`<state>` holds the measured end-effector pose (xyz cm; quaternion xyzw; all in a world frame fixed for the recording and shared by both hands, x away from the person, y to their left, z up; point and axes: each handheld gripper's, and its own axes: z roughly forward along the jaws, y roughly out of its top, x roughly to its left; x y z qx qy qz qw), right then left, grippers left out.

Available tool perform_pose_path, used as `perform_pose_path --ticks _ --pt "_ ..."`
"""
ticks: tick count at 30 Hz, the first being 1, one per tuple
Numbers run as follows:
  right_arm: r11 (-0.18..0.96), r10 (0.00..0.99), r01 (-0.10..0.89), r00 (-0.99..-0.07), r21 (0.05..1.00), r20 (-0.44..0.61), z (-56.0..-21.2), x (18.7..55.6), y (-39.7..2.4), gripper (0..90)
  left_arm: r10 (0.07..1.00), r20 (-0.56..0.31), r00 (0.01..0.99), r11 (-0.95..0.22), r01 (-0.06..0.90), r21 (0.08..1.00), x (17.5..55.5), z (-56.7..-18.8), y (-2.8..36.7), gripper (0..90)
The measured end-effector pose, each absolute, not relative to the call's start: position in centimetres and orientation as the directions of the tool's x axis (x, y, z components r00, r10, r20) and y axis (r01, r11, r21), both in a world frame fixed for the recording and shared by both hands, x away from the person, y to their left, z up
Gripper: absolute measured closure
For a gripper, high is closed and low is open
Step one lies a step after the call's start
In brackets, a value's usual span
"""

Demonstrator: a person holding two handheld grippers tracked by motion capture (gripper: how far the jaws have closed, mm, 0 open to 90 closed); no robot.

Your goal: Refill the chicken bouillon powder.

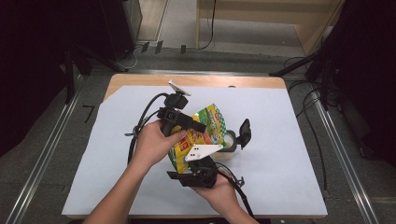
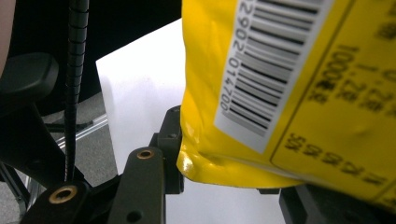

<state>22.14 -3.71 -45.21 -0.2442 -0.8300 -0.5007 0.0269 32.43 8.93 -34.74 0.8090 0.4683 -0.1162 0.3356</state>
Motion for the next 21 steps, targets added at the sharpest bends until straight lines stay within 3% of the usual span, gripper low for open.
perform_pose_path --ticks 21 --pt "0.371 0.373 0.429 -0.881 0.824 0.291 -45.22 22.39 -3.44 64.2 0.685 -0.497 0.532 -0.321 0.833 0.45 32.3 -34.45 9.29 70.5"
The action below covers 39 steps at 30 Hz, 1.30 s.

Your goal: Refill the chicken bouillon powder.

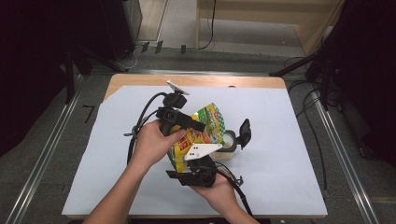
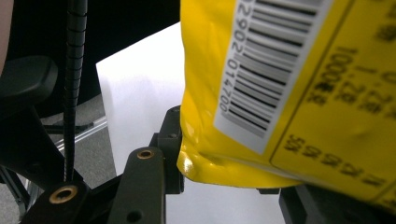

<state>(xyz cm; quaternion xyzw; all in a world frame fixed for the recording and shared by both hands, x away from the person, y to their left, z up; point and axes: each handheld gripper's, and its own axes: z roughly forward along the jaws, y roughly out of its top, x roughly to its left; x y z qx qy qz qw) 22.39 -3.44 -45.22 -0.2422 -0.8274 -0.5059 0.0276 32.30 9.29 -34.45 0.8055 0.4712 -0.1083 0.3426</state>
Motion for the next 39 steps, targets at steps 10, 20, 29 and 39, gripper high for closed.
perform_pose_path --ticks 10,20,29,39 --pt "0.378 0.356 0.415 -0.89 0.828 0.284 -45.2 22.6 -2.85 64.9 0.689 -0.488 0.535 -0.305 0.826 0.475 31.76 -34.01 9.64 70.6" --pt "0.381 0.356 0.412 -0.892 0.828 0.279 -45.25 22.65 -2.84 65.0 0.69 -0.481 0.542 -0.31 0.821 0.48 31.61 -33.94 9.55 70.6" --pt "0.381 0.356 0.411 -0.892 0.828 0.279 -45.27 22.7 -2.85 65.1 0.688 -0.482 0.543 -0.31 0.82 0.481 31.6 -33.91 9.54 70.5" --pt "0.38 0.356 0.411 -0.892 0.829 0.279 -45.27 22.67 -2.83 65.6 0.678 -0.495 0.544 -0.31 0.822 0.478 31.53 -33.82 9.53 70.3"
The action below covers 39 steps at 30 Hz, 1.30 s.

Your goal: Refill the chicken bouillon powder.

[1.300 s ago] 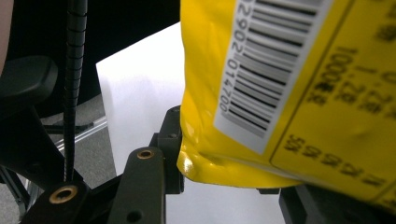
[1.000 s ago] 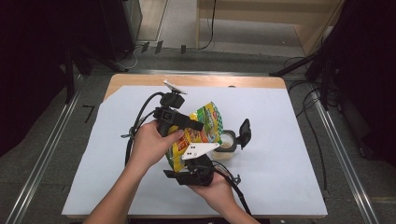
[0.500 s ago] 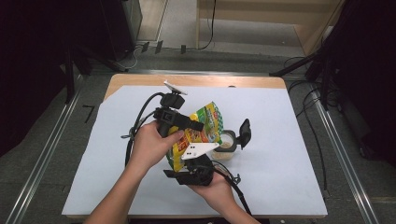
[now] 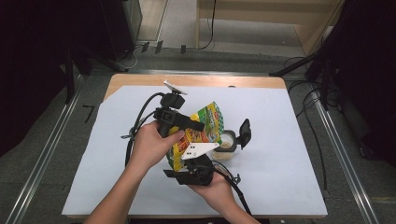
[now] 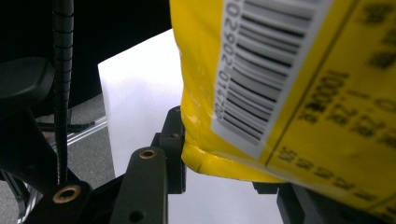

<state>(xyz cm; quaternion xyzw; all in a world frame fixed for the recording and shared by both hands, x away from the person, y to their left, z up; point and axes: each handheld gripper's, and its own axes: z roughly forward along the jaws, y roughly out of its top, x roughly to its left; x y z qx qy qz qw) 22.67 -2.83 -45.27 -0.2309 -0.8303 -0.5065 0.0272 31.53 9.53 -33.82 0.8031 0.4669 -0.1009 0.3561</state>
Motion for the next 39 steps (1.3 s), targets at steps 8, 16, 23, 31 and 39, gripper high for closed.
perform_pose_path --ticks 8,16,23,31,39 --pt "0.382 0.356 0.411 -0.892 0.828 0.278 -45.32 22.69 -2.84 65.8 0.67 -0.522 0.528 -0.297 0.835 0.464 31.7 -34.0 9.69 70.1" --pt "0.383 0.358 0.411 -0.892 0.828 0.277 -45.33 22.7 -2.88 65.9 0.666 -0.532 0.523 -0.288 0.838 0.463 31.68 -33.98 9.72 69.7" --pt "0.382 0.359 0.414 -0.891 0.827 0.28 -45.37 22.75 -2.92 66.0 0.666 -0.53 0.524 -0.288 0.837 0.465 31.65 -34.0 9.63 69.5" --pt "0.381 0.359 0.415 -0.89 0.826 0.281 -45.36 22.75 -2.9 66.1 0.667 -0.526 0.527 -0.29 0.834 0.469 31.55 -33.95 9.52 69.1" --pt "0.38 0.361 0.416 -0.889 0.826 0.281 -45.39 22.75 -2.9 66.2 0.667 -0.522 0.532 -0.295 0.831 0.471 31.43 -33.89 9.37 68.8"
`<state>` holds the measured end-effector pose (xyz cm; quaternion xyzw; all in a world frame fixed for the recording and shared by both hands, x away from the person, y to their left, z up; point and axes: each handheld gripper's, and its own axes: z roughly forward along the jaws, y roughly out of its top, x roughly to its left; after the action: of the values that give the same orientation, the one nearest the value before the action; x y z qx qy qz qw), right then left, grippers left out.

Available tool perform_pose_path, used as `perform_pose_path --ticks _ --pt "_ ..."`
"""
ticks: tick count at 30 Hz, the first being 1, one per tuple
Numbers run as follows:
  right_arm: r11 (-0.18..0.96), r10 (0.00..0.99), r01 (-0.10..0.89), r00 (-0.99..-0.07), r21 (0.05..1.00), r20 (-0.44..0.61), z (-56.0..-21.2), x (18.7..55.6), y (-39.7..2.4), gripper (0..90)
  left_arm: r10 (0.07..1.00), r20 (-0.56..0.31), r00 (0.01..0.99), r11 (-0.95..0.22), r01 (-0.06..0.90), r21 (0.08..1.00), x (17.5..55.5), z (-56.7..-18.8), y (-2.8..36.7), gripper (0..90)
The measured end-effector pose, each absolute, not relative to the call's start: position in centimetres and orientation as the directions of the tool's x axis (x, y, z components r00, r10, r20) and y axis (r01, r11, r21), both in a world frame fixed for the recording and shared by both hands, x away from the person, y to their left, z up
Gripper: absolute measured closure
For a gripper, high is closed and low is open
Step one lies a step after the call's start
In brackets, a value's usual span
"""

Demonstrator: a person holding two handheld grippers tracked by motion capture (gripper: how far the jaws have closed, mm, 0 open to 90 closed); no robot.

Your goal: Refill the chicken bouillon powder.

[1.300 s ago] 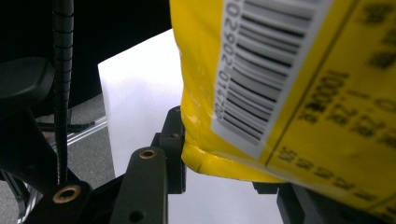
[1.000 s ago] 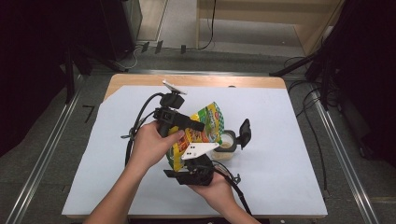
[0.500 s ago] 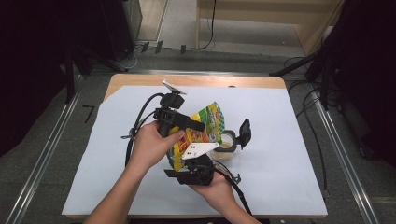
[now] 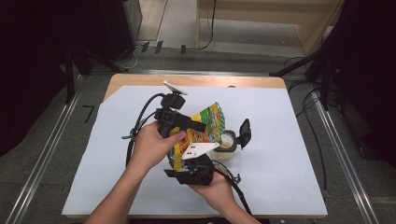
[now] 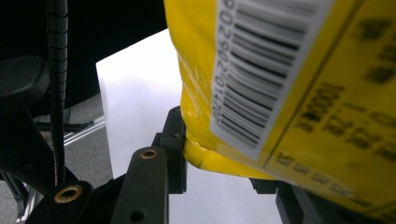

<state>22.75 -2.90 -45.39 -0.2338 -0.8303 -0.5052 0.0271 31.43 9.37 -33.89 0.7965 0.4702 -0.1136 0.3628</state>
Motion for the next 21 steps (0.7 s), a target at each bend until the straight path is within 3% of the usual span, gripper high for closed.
perform_pose_path --ticks 21 --pt "0.38 0.363 0.415 -0.889 0.826 0.279 -45.58 22.95 -2.96 66.5 0.666 -0.518 0.537 -0.294 0.827 0.479 31.43 -33.93 9.11 68.5"
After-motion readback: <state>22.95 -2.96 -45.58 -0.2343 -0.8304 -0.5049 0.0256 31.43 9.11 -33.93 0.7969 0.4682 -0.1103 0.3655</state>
